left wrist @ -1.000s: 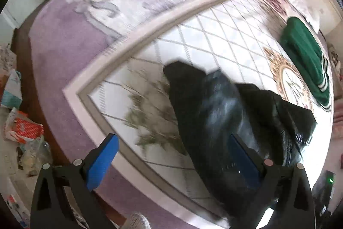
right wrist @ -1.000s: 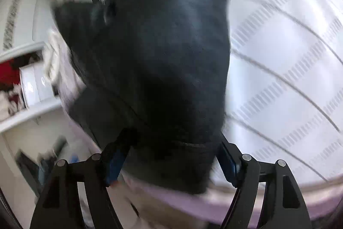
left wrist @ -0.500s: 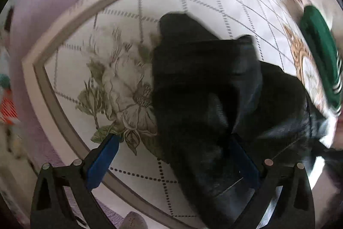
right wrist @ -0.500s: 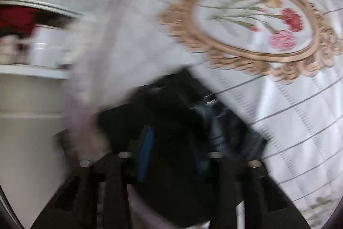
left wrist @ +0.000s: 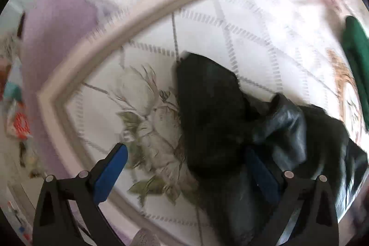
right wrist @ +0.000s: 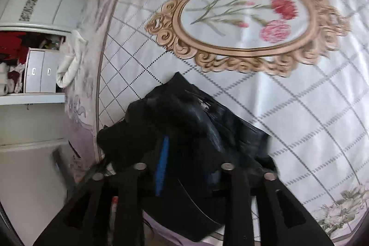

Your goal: Fold large clothes

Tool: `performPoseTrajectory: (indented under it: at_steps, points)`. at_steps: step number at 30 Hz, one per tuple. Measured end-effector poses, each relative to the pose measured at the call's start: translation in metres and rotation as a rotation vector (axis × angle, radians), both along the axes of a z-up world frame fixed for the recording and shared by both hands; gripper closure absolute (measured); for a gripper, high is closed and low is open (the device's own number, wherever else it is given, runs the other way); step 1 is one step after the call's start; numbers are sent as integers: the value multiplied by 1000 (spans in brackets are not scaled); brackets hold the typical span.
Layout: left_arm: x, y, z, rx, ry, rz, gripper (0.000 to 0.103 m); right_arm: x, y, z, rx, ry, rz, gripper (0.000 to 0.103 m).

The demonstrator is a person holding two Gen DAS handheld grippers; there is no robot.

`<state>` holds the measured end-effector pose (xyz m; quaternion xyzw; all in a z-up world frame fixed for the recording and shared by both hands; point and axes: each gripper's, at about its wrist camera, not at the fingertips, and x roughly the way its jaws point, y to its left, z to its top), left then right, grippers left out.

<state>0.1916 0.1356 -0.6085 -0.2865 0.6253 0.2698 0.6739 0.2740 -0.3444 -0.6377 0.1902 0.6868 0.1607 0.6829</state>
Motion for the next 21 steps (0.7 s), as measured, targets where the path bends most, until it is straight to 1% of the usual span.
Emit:
performPoseTrajectory:
  at_steps: [1,2,3,5,6,7,8,9,10,11,13,15,16,17,19,20,21]
  points:
    - [-1,4,-1,-20,-11,25,0,-13,-9,1,-48,-8,-7,13]
    - [-4,5,5,-16,-30,39,0,-28,-19,3,-59,-21,-22,5]
    - [-7,4,13,-4,-44,42,0,-43,-28,-2,-45,-25,-40,5]
    - [-21,0,30,15,-82,53,0,-65,-44,-21,11,40,-44,5]
    - [-28,-2,36,9,-104,59,0,-76,-53,-33,61,72,-59,5]
    - [-35,-4,40,-12,-126,70,0,-84,-58,-46,130,92,-78,5]
    - [-44,-5,42,-53,-150,92,0,-89,-62,-63,208,119,-101,5]
    - [-48,-6,42,-78,-158,99,0,-91,-64,-81,277,148,-118,5]
    - [-51,-8,37,-130,-161,101,0,-92,-64,-101,362,178,-140,5]
    - [-52,-9,34,-163,-164,100,0,-91,-63,-116,442,192,-161,5]
    - [-49,-12,27,-206,-178,96,0,-86,-55,-133,572,179,-176,5]
    - [-39,-11,21,-233,-200,89,0,-74,-41,-137,618,160,-168,4]
    - [-35,-12,16,-246,-208,88,0,-70,-35,-138,621,166,-163,0]
    - [-30,-12,10,-253,-211,93,0,-65,-27,-139,606,173,-154,0]
    - [-23,-7,8,-243,-217,104,0,-60,-20,-140,609,176,-160,0]
    - [-21,-5,10,-231,-227,109,0,-59,-18,-140,610,180,-165,4]
    - [-17,-4,13,-224,-250,108,0,-58,-18,-140,606,182,-183,10]
